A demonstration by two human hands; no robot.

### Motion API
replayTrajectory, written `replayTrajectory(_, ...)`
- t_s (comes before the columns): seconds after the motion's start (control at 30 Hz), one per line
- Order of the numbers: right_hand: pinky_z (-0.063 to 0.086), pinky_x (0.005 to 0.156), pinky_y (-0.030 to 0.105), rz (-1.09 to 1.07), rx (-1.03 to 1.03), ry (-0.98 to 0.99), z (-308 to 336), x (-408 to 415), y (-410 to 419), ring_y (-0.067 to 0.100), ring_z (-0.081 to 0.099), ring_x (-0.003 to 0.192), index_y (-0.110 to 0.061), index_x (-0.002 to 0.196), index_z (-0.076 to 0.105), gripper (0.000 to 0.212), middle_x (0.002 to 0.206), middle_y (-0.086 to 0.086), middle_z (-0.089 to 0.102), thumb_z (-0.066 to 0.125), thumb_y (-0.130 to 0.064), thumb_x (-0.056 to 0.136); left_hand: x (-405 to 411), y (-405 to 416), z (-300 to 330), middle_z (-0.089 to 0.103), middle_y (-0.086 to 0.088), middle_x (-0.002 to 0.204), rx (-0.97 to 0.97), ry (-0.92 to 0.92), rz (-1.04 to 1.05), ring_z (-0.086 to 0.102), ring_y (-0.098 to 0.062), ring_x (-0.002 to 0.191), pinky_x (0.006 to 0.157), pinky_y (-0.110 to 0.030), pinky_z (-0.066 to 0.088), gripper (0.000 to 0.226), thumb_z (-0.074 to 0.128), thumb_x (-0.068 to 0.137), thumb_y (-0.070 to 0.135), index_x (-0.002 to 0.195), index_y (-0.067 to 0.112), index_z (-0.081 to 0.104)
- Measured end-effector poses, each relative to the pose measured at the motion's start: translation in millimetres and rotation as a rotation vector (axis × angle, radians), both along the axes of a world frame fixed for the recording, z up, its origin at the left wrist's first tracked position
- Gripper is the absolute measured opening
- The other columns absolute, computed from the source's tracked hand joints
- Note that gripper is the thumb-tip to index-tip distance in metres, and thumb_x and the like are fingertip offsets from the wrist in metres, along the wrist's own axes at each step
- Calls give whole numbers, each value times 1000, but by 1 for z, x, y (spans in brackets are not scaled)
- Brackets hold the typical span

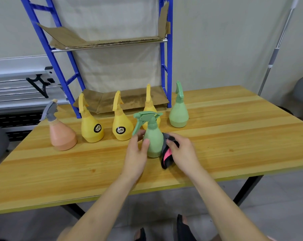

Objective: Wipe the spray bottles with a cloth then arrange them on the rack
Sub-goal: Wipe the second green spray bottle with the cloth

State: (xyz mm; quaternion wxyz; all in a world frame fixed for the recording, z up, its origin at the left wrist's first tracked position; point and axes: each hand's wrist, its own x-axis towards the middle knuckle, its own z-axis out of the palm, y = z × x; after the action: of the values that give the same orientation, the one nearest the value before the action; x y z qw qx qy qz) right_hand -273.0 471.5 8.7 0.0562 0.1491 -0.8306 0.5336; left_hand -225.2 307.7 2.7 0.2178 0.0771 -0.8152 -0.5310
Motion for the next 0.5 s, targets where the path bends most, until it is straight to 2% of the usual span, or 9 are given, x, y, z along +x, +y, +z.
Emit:
replayTrajectory(0.1,53,93,27,-9,-81,43,14,1,-8,3,65,103,-28,124,71,30,111,-15,73,60,-14,101,0,2,-1,46,8,136,-75,5,10,47,-5,126,106,-23,36,46,64,98,36,141,27,50)
replayTrajectory(0.2,51,91,19,18,-118,86,34,-4,-16,1,64,106,-26,127,70,29,114,-14,72,61,-15,101,-3,1,1,49,6,135,-148,16,-9,50,-5,122,103,-19,37,47,67,97,28,141,25,52)
replayTrajectory(0.4,52,97,24,79,-66,31,18,-2,-5,1,64,113,-28,136,65,34,120,-14,72,57,-20,104,-4,-10,4,53,8,137,-235,9,-120,49,-6,129,110,-25,38,47,60,102,24,147,20,48)
replayTrajectory(0.5,54,98,32,51,2,-1,2,-3,5,4,66,109,-29,133,68,35,116,-13,74,55,-14,103,-2,-13,6,53,11,141,-196,-6,-159,49,2,130,110,-24,40,46,58,103,23,147,23,45)
